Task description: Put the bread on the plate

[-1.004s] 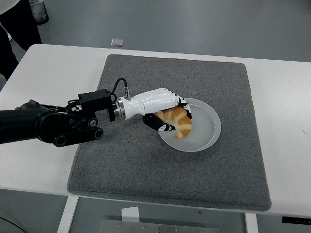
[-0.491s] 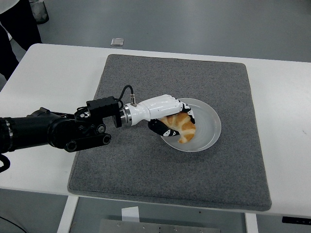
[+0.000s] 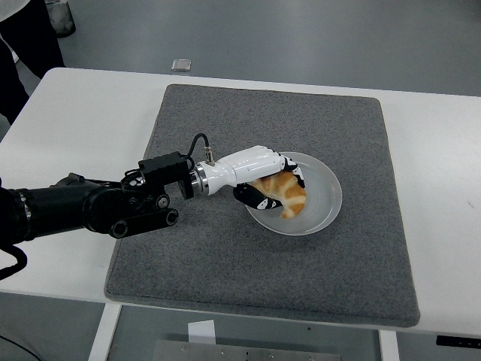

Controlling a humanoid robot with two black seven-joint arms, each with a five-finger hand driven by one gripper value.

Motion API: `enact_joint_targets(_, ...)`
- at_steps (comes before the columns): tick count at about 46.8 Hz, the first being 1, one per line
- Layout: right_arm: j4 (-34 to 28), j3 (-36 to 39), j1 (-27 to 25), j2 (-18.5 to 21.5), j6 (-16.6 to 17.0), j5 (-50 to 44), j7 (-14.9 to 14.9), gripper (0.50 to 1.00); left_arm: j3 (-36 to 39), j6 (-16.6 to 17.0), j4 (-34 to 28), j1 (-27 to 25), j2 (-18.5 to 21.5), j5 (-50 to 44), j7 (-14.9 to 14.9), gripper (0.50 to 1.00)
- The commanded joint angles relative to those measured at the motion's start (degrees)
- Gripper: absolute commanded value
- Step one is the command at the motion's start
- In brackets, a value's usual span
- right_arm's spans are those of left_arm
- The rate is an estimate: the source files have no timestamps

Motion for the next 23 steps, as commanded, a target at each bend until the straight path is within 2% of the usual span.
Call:
enact_joint_targets(1,-0.03,0.0,0.0,0.0,0.0,-0.09,0.07,0.952,-0.88,-0.02,0.15,0.17,-0.25,-0.04,0.07,0.627)
enact_joint_targets(3,-0.03,0.0,0.0,0.0,0.0,0.0,-0.01,0.952,-1.06,-0.02,0.42,0.35,-0.25,-0.04,-0.02,0.66)
enact_joint_targets(8,-0.03,0.0,0.0,0.0,0.0,0.0,0.07,0.952,-1.06,-0.02,0.77,0.79,-0.34,-0.04,0.07,0.664)
enact_joint_targets(15,-0.03,0.0,0.0,0.0,0.0,0.0,-0.01,0.952,-1.06,-0.02,0.77,0.96,-0.34,-0.04,0.07,0.726)
enact_joint_targets(19,-0.03,0.0,0.0,0.0,0.0,0.0,-0.01,0.952,-1.06,-0.02,0.86,0.96,-0.34,-0.04,0.07,0.739)
enact_joint_targets(23,-0.03,0.0,0.0,0.0,-0.01,0.0,0.07,0.952,-0.97,-0.02,0.86,0.96,-0.34,-0.04,0.07,0.786)
